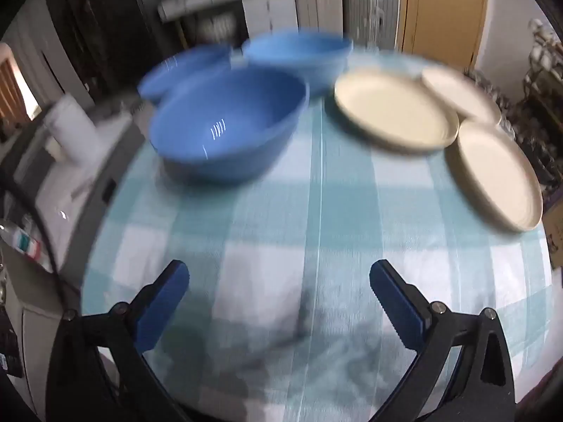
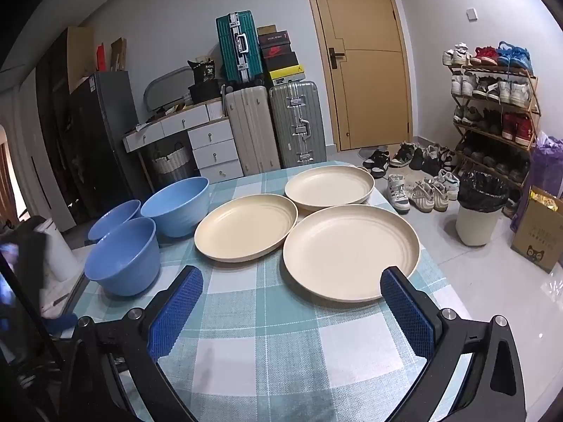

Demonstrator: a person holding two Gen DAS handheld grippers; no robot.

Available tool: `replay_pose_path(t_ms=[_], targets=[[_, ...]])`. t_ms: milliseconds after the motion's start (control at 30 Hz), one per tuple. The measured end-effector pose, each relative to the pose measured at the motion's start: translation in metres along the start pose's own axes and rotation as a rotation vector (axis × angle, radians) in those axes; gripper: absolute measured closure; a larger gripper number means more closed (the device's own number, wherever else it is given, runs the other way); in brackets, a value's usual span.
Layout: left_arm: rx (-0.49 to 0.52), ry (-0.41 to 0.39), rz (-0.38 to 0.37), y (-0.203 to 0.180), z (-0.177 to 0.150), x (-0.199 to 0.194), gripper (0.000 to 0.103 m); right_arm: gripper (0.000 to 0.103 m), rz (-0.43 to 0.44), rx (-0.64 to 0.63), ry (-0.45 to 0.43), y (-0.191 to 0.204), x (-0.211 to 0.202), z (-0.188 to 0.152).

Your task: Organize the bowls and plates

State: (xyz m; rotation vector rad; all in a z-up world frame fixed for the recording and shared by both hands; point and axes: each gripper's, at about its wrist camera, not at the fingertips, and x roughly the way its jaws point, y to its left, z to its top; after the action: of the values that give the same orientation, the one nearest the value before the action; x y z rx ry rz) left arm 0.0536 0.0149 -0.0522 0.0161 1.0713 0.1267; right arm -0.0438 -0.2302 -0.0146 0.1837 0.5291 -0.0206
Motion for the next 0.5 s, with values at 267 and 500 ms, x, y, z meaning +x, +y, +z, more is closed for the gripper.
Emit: replay_pose_path(t_ms=[267, 500], targets=[[0.013, -0.26, -0.011, 0.006, -0.003, -0.041, 0.0, 0.0, 0.001, -0.002, -0.015, 0.004, -0.001, 0.0], [0.095, -0.272, -0.122, 0.0, 0.006, -0.039, 0.0, 0.0, -0.001, -0.001, -0.019, 0.007, -0.001, 0.001]])
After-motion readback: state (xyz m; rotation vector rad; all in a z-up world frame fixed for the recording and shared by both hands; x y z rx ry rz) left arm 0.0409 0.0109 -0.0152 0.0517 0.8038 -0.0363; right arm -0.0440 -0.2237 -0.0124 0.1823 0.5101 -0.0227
